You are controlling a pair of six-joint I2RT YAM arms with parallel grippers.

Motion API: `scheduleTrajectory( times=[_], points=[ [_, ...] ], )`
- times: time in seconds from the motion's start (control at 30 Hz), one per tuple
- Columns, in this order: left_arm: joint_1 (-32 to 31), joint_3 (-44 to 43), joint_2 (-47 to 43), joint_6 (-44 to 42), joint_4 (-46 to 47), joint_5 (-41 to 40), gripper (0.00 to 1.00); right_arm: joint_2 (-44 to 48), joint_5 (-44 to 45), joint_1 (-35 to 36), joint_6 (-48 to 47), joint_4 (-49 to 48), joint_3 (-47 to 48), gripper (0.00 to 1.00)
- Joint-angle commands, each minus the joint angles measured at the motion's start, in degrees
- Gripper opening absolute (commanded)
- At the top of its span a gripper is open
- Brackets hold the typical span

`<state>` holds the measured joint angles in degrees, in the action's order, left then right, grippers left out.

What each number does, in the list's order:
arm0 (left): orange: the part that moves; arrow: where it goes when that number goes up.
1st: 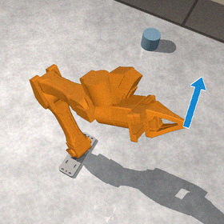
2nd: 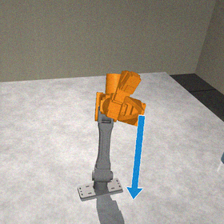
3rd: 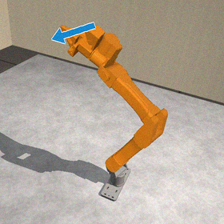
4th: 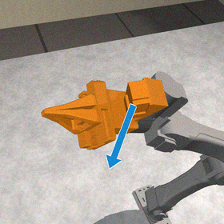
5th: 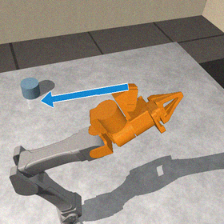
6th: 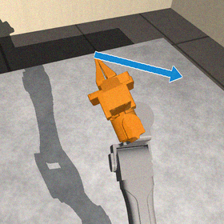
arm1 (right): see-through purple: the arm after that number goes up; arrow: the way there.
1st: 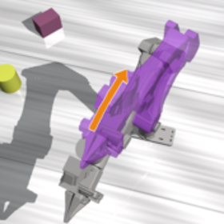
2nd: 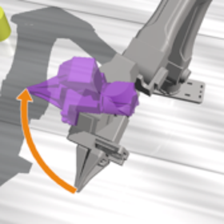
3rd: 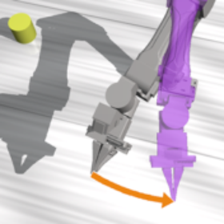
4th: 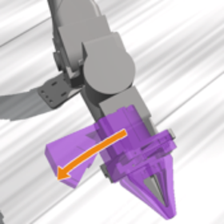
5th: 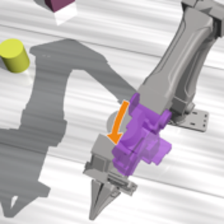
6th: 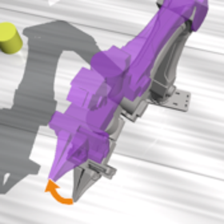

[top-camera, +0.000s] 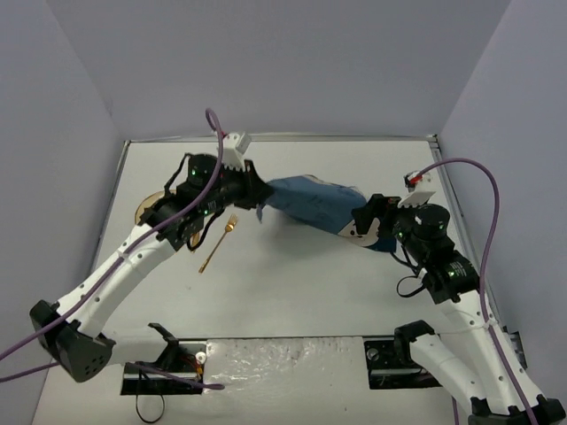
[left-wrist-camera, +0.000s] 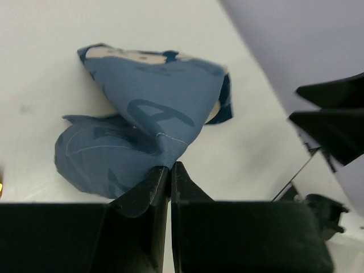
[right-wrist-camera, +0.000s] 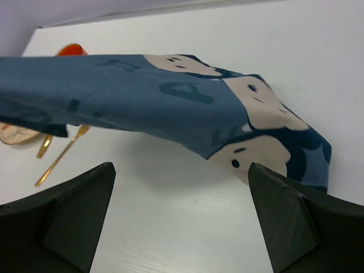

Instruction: Set the dinner table for one person

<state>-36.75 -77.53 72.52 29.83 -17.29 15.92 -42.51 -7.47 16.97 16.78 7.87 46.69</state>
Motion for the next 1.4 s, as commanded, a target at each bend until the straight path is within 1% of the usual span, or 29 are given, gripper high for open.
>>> scheduleTrajectory(
  times=[0.0, 0.13, 0.2, 0.3, 0.33, 0.4, 0.43, 0.5, 0.57, 0.6, 0.63, 0.7, 0.8, 0.9, 0.93, 0.97, 1.03, 1.07, 1.1, 1.17, 1.37],
  points=[
    [-0.08, 16.88, -5.15, 2.17, 7.21, -9.51, 0.0, -1.31, 6.32, 0.25, 3.16, -1.19, -4.13, 1.0],
    [-0.17, 27.08, -6.74, 4.62, 7.28, -10.09, 0.02, -5.38, 11.62, 0.14, 5.92, -1.11, -7.03, 1.0],
    [-0.17, 30.07, -7.48, 5.22, 6.92, -9.95, 0.05, -7.88, 14.31, -0.01, 6.95, -1.13, -8.15, 1.0],
    [-0.17, 32.82, -10.99, 5.81, 2.29, -13.06, 0.08, -13.17, 15.68, -0.73, 9.66, -1.1, -10.12, 1.0],
    [-0.17, 33.75, -12.57, 6.07, 0.92, -13.63, 0.15, -15.42, 16.25, -1.34, 10.58, -1.26, -10.83, 1.0],
    [-0.19, 34.39, -14.06, 6.38, -0.39, -14.49, 0.23, -18.86, 16.24, -2.53, 11.15, -2.21, -11.33, 1.0],
    [-0.23, 34.8, -15.5, 6.56, -1.87, -14.98, 0.32, -20.57, 15.66, -4.27, 11.46, -3.07, -11.65, 0.99],
    [-0.19, 34.51, -16.86, 6.1, -3.66, -15.28, 0.54, -22.68, 14.77, -6.81, 11.81, -4.56, -11.66, 0.98],
    [-0.11, 32.9, -17.43, 4.59, -5.71, -15.37, 0.72, -23.61, 13.48, -8.96, 12.0, -5.68, -11.62, 0.98],
    [-0.08, 31.93, -17.49, 3.73, -6.78, -16.07, 0.78, -23.96, 13.17, -9.87, 12.11, -6.04, -11.59, 0.97],
    [-0.05, 30.41, -17.22, 2.92, -7.54, -17.56, 0.81, -24.28, 13.47, -10.5, 12.22, -6.16, -11.53, 0.97],
    [0.51, 26.09, -15.83, 1.22, -7.39, -18.3, 0.84, -24.75, 13.68, -11.63, 12.23, -7.07, -12.17, 0.96],
    [1.35, 20.33, -10.89, -0.65, -4.66, -17.78, 0.84, -26.31, 11.15, -13.55, 11.97, -9.78, -13.51, 0.94],
    [1.94, 12.49, -1.73, -2.78, -1.81, -15.74, 0.84, -28.53, 8.65, -15.79, 12.25, -11.46, -14.45, 0.91],
    [1.95, 10.58, 2.67, -3.63, -0.6, -13.83, 0.84, -28.87, 8.09, -16.3, 12.4, -12.08, -14.63, 0.9],
    [2.04, 8.6, 3.08, -3.7, 0.02, -13.74, 0.84, -29.06, 8.09, -16.63, 12.39, -12.13, -14.88, 0.9],
    [2.29, 3.04, 12.32, -5.46, 1.28, -11.78, 0.84, -29.73, 8.09, -17.06, 12.23, -13.27, -15.22, 0.9],
    [2.4, 1.92, 13.78, -5.96, 1.42, -11.48, 0.84, -30.02, 7.53, -17.61, 12.15, -13.68, -15.3, 0.9],
    [2.74, -1.24, 17.81, -6.43, 1.74, -11.16, 0.84, -30.5, 5.93, -19.0, 11.92, -14.1, -15.48, 0.9],
    [3.51, -6.1, 23.87, -7.3, 1.92, -10.05, 0.84, -31.73, 4.26, -19.62, 11.75, -15.14, -15.54, 0.9],
    [6.61, -16.91, 39.69, -7.4, 3.22, -6.78, 0.84, -33.64, 3.15, -19.9, 11.79, -16.55, -15.93, 0.82]
  ],
)
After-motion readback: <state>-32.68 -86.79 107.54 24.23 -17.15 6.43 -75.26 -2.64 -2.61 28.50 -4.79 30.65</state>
